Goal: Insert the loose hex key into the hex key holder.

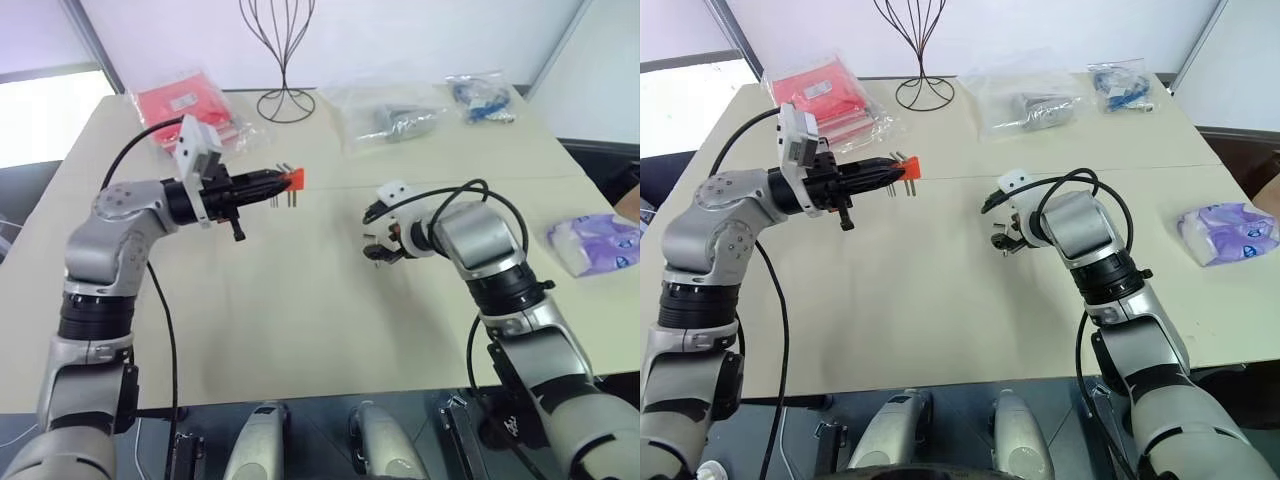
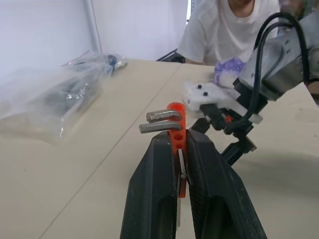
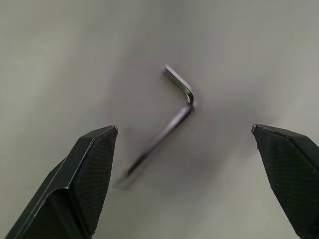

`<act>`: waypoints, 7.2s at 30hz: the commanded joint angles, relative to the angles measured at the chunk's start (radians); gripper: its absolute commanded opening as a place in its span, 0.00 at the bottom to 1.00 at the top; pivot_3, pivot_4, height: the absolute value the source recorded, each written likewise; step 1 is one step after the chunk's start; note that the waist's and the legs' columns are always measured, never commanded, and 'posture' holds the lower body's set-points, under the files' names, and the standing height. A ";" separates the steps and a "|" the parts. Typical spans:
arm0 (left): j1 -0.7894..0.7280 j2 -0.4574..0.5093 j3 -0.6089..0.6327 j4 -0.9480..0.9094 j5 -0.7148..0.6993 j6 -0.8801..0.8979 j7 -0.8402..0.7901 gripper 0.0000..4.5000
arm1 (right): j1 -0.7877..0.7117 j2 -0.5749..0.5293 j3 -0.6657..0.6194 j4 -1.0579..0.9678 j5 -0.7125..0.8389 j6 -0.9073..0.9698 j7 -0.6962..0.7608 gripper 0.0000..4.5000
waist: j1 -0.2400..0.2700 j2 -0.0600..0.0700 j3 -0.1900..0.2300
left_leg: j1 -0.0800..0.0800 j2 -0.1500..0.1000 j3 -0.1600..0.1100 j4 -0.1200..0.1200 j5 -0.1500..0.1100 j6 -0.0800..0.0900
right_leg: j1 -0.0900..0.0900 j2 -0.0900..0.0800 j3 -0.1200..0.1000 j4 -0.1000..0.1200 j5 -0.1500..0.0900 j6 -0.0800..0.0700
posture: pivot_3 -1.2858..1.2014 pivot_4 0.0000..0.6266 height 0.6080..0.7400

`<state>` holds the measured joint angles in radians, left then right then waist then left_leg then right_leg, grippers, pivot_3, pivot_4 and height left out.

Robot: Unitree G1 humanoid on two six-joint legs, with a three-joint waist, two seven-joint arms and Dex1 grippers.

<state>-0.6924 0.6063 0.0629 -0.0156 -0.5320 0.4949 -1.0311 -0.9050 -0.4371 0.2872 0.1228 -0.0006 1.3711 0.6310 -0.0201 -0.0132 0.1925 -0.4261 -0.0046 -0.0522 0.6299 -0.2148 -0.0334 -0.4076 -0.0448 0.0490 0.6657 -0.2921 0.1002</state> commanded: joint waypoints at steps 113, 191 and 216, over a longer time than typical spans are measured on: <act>-0.088 -0.047 0.033 0.032 -0.035 0.029 0.076 0.00 | 0.093 0.413 -0.270 -0.296 0.408 -0.865 -0.269 0.00 | -0.001 0.000 0.000 | 0.000 0.001 -0.001 0.000 0.000 0.000 | -0.001 0.001 0.000 0.002 0.000 0.000 | 0.52 0.24 1.00; -0.077 -0.491 -0.141 0.330 -0.021 0.170 0.191 0.00 | 0.633 -0.374 -0.564 -0.784 0.640 -0.640 0.016 0.91 | 0.009 -0.002 0.000 | 0.001 -0.001 -0.003 0.003 0.000 0.000 | 0.005 0.001 -0.003 -0.001 0.000 0.000 | 0.52 0.24 1.00; -0.087 -0.523 -0.046 0.520 0.039 0.198 0.267 0.09 | 0.615 -0.369 -0.500 -0.780 0.611 -0.662 -0.013 0.92 | 0.009 -0.002 0.000 | 0.001 -0.001 -0.004 0.003 0.000 0.000 | 0.005 0.001 -0.002 0.000 0.000 0.000 | 0.52 0.24 1.00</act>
<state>-0.7785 0.0812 -0.0041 0.5172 -0.4882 0.6918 -0.7663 -0.2725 -0.8031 -0.2040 -0.6442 0.6121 0.7335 0.6145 -0.0110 -0.0152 0.1925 -0.4253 -0.0052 -0.0560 0.6327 -0.2145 -0.0335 -0.4026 -0.0441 0.0465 0.6652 -0.2920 0.1005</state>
